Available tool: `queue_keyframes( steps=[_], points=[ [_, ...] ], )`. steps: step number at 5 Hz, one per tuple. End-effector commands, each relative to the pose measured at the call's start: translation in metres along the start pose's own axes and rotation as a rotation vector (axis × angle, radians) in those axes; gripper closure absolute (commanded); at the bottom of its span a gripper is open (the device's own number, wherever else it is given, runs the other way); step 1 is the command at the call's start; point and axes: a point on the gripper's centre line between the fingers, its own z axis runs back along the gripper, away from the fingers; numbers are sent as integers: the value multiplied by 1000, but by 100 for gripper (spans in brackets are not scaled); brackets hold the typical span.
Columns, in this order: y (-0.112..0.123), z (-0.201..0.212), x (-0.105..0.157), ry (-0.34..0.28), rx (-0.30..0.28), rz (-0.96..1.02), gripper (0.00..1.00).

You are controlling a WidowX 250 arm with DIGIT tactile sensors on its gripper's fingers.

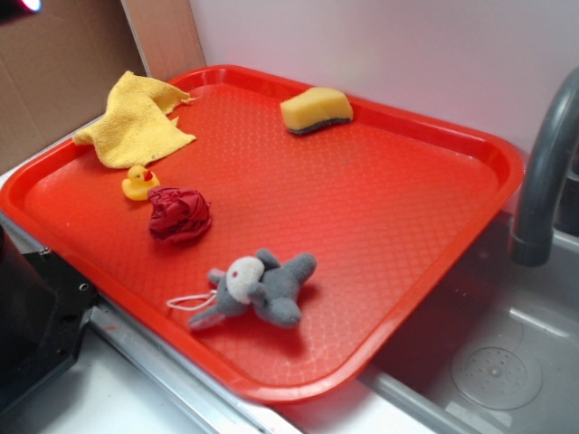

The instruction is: Grab the yellow cloth.

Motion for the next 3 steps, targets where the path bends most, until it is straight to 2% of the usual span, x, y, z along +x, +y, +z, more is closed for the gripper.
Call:
queue_keyframes(
  steps=[1, 3],
  points=[
    [16, -42, 30, -192, 115, 447, 0],
    [31, -103, 45, -266, 229, 489, 0]
  ],
)
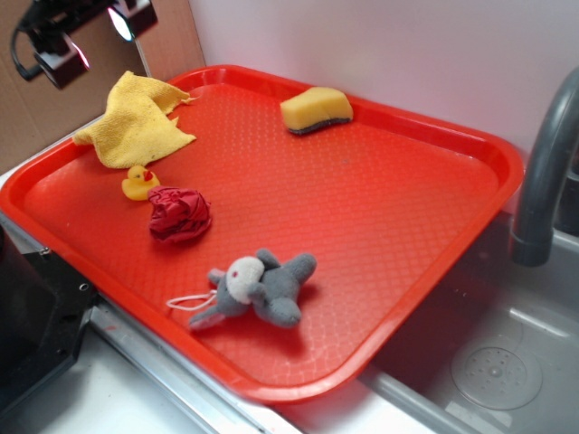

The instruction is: Grab the yellow cloth.

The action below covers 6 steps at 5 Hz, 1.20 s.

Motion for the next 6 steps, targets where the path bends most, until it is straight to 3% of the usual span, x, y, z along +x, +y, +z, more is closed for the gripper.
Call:
queue_keyframes(
  steps=[1, 3, 4, 5, 6],
  points=[
    [16, -40, 13, -128, 48, -14, 0],
    [21, -65, 18, -163, 123, -2, 0],
    [20, -78, 14, -150, 131, -29, 0],
    [19, -91, 9, -32, 98, -87, 0],
    [19, -99, 8, 22, 78, -75, 0]
  ],
)
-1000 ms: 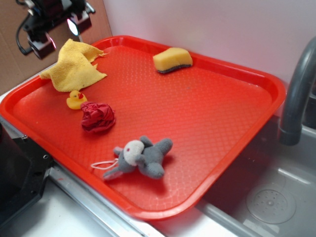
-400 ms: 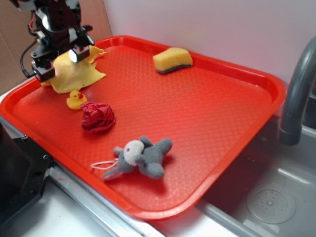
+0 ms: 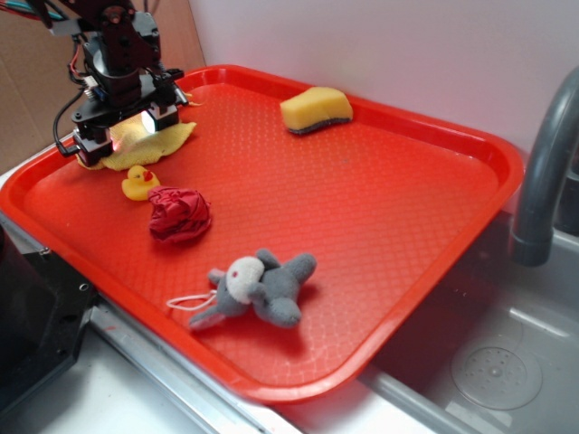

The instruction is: Grab the yellow cloth.

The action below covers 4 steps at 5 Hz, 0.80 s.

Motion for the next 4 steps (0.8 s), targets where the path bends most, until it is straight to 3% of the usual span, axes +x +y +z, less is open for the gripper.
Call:
queue_keyframes(
  steps=[1, 3, 4],
  points=[
    [11, 2, 10, 43, -66, 56, 100],
    [11, 15, 10, 27, -57, 51, 100],
    [0, 49, 11, 49, -77, -58, 100]
  ],
)
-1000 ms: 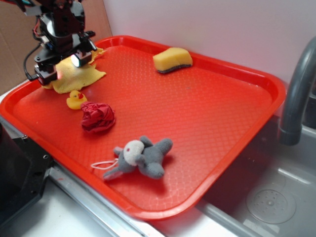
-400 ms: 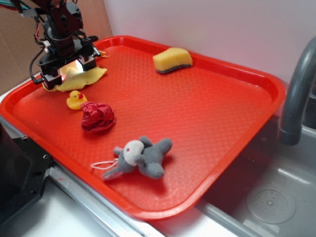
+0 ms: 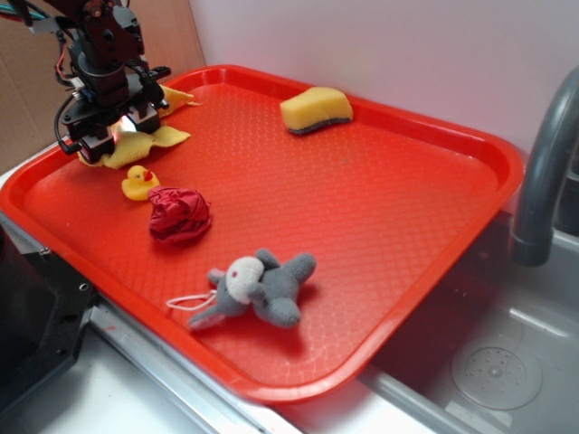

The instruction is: Grab the yellow cloth.

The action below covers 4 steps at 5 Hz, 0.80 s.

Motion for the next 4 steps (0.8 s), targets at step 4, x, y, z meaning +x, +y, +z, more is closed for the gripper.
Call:
queue_keyframes(
  steps=[4],
  points=[
    [-29, 193, -23, 321, -297, -945, 100]
  ],
)
